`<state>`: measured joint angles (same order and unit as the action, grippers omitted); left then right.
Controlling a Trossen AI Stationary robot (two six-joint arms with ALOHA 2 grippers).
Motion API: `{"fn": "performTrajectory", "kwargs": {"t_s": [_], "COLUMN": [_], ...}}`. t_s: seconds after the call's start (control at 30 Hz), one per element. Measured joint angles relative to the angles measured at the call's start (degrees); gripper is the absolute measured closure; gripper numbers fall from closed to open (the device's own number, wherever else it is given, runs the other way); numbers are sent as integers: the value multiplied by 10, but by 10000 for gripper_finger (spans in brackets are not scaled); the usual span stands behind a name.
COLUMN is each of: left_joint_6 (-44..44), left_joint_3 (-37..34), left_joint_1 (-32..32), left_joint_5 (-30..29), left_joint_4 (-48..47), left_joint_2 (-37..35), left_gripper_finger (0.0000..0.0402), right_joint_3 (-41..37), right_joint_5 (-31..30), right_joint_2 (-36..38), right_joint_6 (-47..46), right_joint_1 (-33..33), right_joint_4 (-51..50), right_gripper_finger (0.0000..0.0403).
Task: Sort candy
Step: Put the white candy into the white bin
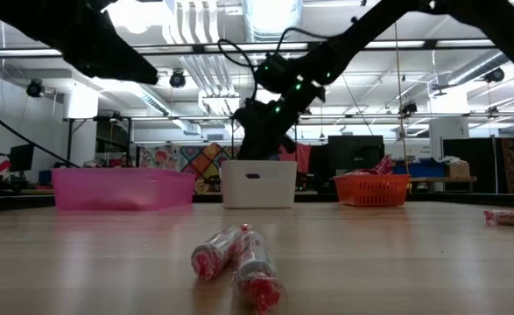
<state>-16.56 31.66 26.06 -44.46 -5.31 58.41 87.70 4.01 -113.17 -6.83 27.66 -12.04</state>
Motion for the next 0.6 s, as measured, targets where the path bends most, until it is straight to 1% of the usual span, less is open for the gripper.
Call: {"fn": "performTrajectory", "kwargs": {"t_s": [0.07, 0.13, 0.23, 0.3, 0.47, 0.6], "left_joint_6": [-23, -41, -69, -86, -142, -198], "left_joint_3": [0, -1, 0, 1, 1, 1], "left_joint_1": [0, 0, 0, 0, 0, 0], "left_joint_5": [0, 0, 8, 23, 49, 63], "left_joint_4": [-5, -8, -9, -7, -8, -9], "left_joint_2": [5, 11, 22, 27, 32, 32], "left_gripper_finger": [236, 236, 236, 236, 236, 236], "right_joint_3": [0, 0, 0, 0, 0, -3], "right_joint_5": [4, 28, 98, 127, 127, 125], "right_joint_2": [24, 53, 95, 119, 172, 193], "right_joint_6": [0, -2, -17, -34, -91, -161], "right_joint_1": [-4, -12, -40, -68, -162, -251], "right_joint_4": [-46, -105, -199, -255, -360, -433], "right_gripper_finger": [211, 206, 207, 210, 221, 225]}}
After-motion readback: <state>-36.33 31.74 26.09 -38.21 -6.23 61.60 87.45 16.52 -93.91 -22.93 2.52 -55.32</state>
